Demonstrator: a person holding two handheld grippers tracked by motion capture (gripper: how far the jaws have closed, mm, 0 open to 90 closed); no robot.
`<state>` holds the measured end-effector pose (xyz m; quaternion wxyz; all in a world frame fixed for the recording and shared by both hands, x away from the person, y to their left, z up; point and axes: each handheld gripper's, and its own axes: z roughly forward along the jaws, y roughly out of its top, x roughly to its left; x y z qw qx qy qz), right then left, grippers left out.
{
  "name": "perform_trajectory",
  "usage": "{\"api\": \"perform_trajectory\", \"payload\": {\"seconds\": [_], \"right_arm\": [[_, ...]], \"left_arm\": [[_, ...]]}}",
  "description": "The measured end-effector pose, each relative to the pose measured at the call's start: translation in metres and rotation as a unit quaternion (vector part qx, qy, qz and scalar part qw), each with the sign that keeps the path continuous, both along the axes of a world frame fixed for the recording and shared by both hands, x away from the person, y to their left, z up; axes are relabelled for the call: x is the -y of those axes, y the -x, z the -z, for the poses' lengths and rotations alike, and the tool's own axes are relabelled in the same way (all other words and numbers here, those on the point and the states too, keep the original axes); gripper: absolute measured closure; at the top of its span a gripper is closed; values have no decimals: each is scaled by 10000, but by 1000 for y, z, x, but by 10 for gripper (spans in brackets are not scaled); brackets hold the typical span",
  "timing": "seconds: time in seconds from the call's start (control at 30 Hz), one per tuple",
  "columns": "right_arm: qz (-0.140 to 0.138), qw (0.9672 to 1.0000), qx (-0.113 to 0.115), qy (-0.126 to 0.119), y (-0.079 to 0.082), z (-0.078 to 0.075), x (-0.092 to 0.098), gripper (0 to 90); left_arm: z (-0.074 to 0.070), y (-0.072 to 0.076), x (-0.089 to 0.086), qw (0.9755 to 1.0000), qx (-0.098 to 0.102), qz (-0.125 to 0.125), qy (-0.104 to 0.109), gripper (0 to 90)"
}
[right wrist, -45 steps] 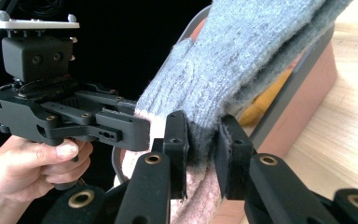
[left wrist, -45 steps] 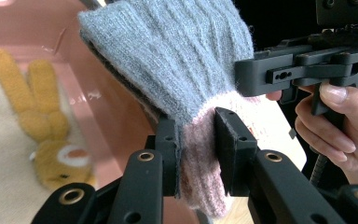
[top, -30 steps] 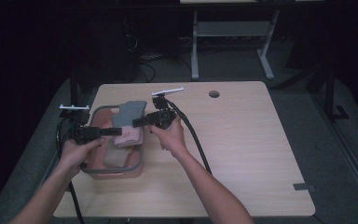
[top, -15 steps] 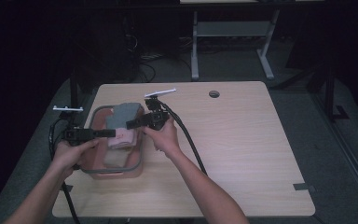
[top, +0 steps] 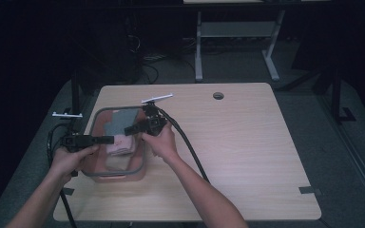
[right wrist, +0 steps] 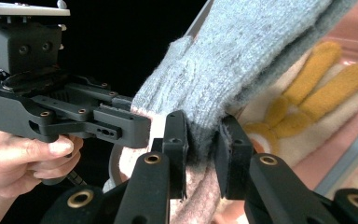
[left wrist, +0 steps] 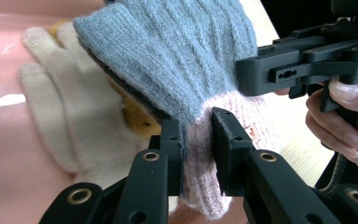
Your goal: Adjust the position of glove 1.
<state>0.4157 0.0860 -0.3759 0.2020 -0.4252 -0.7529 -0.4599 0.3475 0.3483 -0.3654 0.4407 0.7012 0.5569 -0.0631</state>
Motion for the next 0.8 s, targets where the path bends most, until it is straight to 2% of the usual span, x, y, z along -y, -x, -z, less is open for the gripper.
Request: {"api": "perform_trajectory", "payload": {"seconds": [0.07, 0.23, 0.3, 0.33, 0.37, 0.47, 0.5, 0.53, 0.57, 0.6, 0.77, 0.8], "right_arm": [[-24, 10000, -16, 91, -1, 5, -5, 756], [-76, 9998, -76, 146, -1, 12, -10, 755], [-49, 9995, -22, 299, 1, 16, -15, 757], [-49, 9995, -22, 299, 1, 16, -15, 757], [-29, 9994, -53, 327, 0, 18, -19, 756], [-48, 9989, -104, 459, 0, 23, -24, 757], [-63, 9986, -122, 516, 0, 24, -25, 757], [-63, 9986, -122, 516, 0, 24, -25, 757], [-117, 9977, -107, 656, 1, 26, -29, 756], [-123, 9975, -112, 691, 1, 27, -30, 755], [-155, 9970, -95, 758, 2, 27, -33, 748], [-172, 9965, -9, 812, 3, 25, -33, 732]], "left_arm": [[2, 0, -1, 10000, -31, -15, -45, 762], [7, 0, -4, 9999, -89, -3, -141, 780], [8, 0, -5, 9997, -118, 20, -189, 779], [9, 0, -5, 9996, -114, 20, -240, 779], [14, 0, -6, 9993, -188, 23, -322, 777], [18, 0, -6, 9992, -237, -25, -314, 772], [21, 1, -7, 9989, -290, -7, -369, 770], [21, 1, -7, 9989, -290, -7, -369, 766], [23, 1, -7, 9984, -310, -11, -474, 759], [23, 1, -7, 9984, -310, -11, -474, 755], [26, 0, -5, 9970, -379, 17, -678, 727], [26, 0, -5, 9967, -397, 16, -706, 727]]}}
